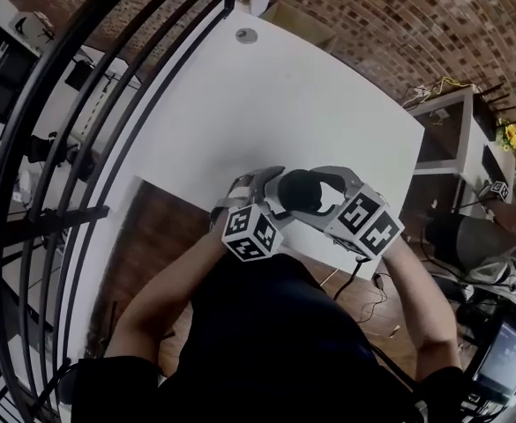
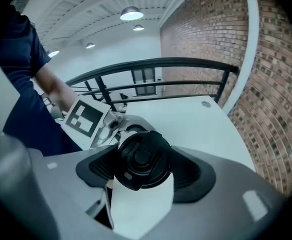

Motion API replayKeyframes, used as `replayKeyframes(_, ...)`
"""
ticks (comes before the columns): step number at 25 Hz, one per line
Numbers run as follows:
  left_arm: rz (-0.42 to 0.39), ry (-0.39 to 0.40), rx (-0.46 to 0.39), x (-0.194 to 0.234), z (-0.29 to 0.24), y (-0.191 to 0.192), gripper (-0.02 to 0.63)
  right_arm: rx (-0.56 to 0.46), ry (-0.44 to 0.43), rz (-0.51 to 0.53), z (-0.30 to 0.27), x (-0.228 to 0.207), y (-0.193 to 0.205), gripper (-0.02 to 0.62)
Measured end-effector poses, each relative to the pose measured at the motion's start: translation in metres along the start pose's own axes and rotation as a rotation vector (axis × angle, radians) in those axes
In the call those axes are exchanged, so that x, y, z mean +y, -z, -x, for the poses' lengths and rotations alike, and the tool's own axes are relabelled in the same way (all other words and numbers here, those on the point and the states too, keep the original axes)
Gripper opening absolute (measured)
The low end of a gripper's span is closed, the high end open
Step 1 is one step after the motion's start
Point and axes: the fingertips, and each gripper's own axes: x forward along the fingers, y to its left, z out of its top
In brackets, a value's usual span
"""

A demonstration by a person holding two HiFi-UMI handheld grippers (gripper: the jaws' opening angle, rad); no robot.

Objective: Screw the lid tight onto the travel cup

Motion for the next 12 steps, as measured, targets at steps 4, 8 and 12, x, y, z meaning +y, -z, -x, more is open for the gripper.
replayKeyframes(4,-0.137,0.150,0.007,-0.007,-0.001,-0.002,0.430,0.022,-0.137,0.201,0.000,0.009,-0.001,0.337)
replayKeyframes(8,-0.108,0.100,-0.029,-0.007,0.000,-0.004,0.407,-0.001,-0.159,0.217,0.000,0.011,-0.003,0.336)
replayKeyframes(12,-0.085,0.028,-0.035,-0.007,0.003,-0.003,0.403,-0.015,-0.040,0.096,0.000,0.013,-0.004,0.334)
